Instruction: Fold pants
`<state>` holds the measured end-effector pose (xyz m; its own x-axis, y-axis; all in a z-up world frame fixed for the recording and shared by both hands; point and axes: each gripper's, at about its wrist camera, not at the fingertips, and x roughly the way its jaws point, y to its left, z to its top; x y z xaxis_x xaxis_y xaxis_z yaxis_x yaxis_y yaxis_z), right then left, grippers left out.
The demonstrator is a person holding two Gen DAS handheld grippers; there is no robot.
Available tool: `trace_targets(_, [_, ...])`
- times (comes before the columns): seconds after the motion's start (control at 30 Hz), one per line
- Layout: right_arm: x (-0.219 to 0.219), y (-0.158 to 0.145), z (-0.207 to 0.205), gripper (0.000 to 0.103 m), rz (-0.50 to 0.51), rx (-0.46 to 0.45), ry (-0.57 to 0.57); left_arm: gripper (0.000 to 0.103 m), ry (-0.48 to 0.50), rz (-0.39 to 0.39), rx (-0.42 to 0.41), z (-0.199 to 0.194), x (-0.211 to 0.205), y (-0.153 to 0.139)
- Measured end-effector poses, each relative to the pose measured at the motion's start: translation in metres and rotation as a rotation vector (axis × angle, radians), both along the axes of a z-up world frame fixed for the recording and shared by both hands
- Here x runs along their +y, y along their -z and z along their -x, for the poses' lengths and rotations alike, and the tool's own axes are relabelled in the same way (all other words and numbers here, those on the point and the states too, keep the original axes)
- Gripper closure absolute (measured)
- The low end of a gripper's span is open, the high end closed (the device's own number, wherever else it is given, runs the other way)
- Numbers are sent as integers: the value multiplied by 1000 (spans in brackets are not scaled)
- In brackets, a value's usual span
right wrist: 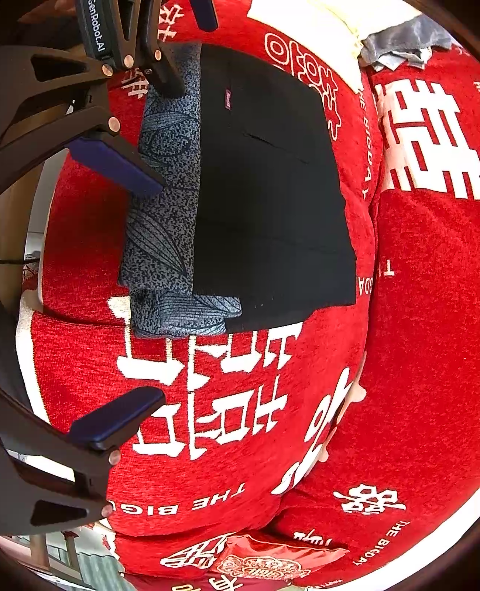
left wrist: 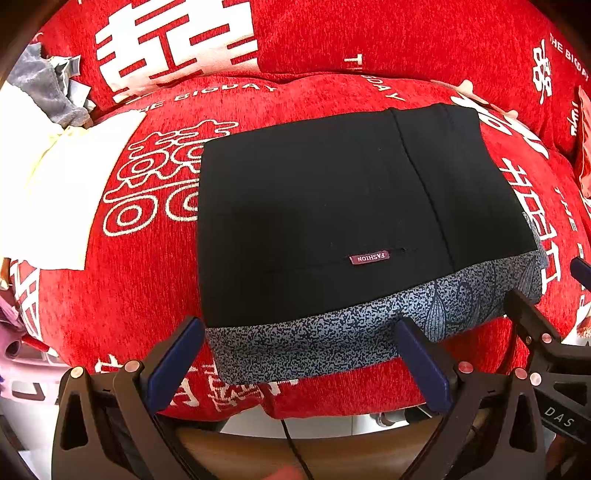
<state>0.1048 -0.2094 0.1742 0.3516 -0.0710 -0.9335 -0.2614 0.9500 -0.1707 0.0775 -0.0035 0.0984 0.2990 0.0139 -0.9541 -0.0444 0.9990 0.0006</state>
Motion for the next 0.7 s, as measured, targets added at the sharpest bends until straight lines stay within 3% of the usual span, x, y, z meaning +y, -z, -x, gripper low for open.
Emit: trace_targets(0.7, [1,-2,1,0,-7,6,0,0,-3,21,0,5,7,-2])
